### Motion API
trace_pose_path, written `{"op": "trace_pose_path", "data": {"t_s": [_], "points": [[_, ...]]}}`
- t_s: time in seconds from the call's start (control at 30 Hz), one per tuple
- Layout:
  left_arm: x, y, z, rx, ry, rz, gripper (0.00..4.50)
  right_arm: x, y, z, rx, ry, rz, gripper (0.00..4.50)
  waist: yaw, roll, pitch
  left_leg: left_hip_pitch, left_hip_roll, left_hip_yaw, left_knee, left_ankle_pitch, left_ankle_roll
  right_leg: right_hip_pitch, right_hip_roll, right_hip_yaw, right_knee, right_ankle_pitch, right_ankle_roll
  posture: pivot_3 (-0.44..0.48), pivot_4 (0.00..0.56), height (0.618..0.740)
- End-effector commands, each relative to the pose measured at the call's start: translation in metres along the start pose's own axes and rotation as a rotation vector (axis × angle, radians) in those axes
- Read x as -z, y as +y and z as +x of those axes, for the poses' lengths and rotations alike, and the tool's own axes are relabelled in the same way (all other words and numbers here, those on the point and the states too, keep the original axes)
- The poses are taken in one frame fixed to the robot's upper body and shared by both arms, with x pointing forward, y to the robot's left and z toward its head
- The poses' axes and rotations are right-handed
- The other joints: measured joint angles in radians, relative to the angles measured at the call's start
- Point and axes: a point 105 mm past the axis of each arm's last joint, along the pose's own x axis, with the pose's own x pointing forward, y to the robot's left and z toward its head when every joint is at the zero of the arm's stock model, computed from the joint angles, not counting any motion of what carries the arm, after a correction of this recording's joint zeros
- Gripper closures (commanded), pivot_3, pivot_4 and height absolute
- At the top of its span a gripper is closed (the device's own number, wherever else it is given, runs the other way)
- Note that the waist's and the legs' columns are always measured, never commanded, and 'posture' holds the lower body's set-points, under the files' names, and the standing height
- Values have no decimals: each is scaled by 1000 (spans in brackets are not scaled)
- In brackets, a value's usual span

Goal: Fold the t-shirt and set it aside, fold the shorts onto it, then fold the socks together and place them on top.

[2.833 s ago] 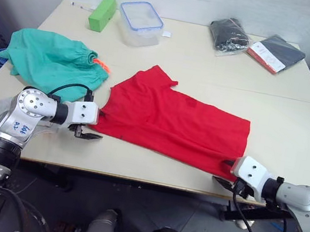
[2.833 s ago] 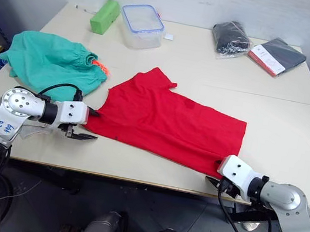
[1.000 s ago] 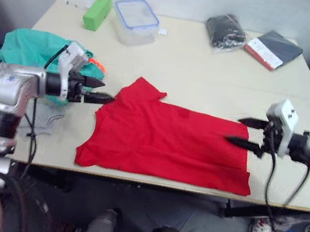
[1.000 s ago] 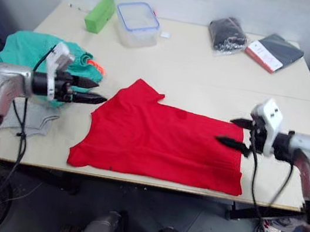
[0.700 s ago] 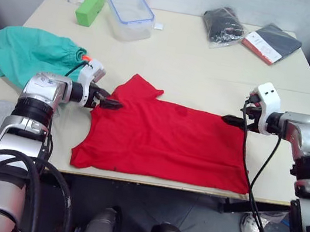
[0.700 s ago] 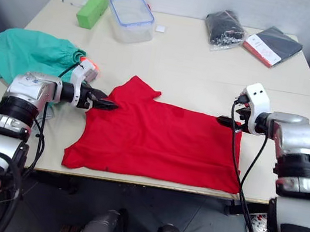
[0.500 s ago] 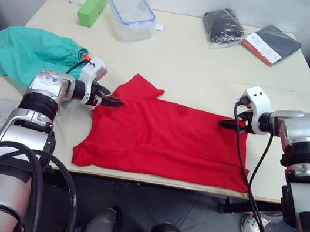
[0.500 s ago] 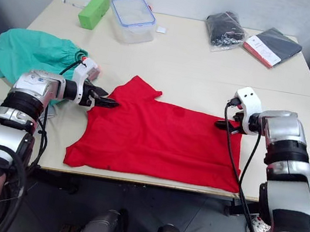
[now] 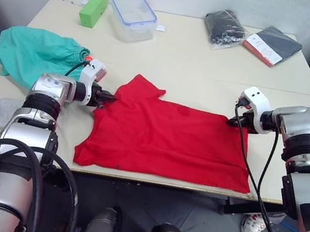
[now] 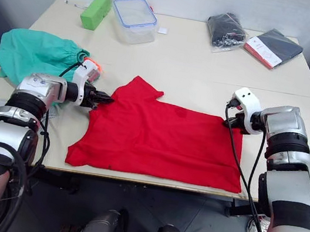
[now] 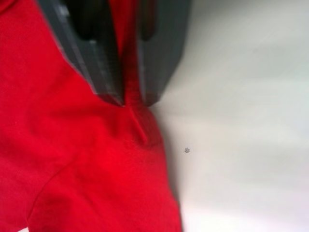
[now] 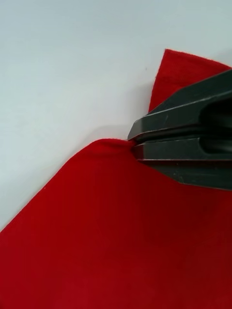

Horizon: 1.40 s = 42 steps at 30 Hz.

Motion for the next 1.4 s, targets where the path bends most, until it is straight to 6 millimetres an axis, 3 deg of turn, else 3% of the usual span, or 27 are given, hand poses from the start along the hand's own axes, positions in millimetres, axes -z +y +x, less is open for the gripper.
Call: {"op": "trace_pose_path", "data": {"t_s": [0.03,0.27,0.37,0.43,0.7,0.77,0.87,0.97,1.17,1.37,1.4], "points": [[-7,3,-4,-9,-32,3,4479,7,-7,-4,35,11,-30,4500,-1,0,0,0,0,0,0,0,0,0,0,0,1,0,0,0,150,740],[-26,-7,-11,92,-158,65,4479,-7,-15,-15,95,-120,-128,4500,0,-1,1,0,0,0,2,0,0,-1,0,0,2,0,0,0,150,740],[-33,-22,-19,188,-227,235,4479,-22,-10,-31,115,-262,-290,4500,1,-1,1,-1,0,0,2,0,0,-1,0,0,2,0,0,0,150,740],[-27,-28,-22,200,-223,388,4479,-22,1,-43,121,-332,-446,4500,0,-1,1,-1,0,0,2,0,0,-2,0,0,2,0,0,0,150,740],[8,-38,-30,55,-236,993,4479,33,52,-56,164,-390,-1071,4500,-1,-2,1,1,1,0,2,-1,-1,1,0,-3,0,0,0,0,150,740],[10,-36,-34,-2,-263,1079,4479,44,56,-56,183,-381,-1209,4500,-1,-2,1,1,1,1,3,-1,0,1,-1,-3,1,0,0,0,150,740],[20,-38,-44,-74,-262,1395,4479,64,49,-55,233,-326,-1344,4500,-2,-2,1,2,1,1,3,-1,1,1,-2,-3,1,0,0,0,150,740],[30,-27,-51,-129,-215,1528,4479,77,44,-53,250,-279,-1444,4500,-1,-2,1,4,1,1,1,-1,1,2,-3,-3,1,0,0,0,150,740],[42,-15,-54,-181,-177,1589,4479,86,33,-51,287,-255,-1476,4500,-2,-2,1,4,1,2,0,-1,0,1,-3,-2,1,0,0,0,150,740],[41,-23,-47,-156,-259,1444,4479,86,43,-47,238,-321,-1396,4500,1,-1,1,5,1,3,-1,0,0,2,-3,-2,2,0,0,0,150,740],[38,-22,-46,-164,-280,1367,4277,87,44,-47,228,-325,-1366,4306,1,-1,1,6,1,3,-1,0,0,2,-3,-2,2,0,0,0,150,740]]}}
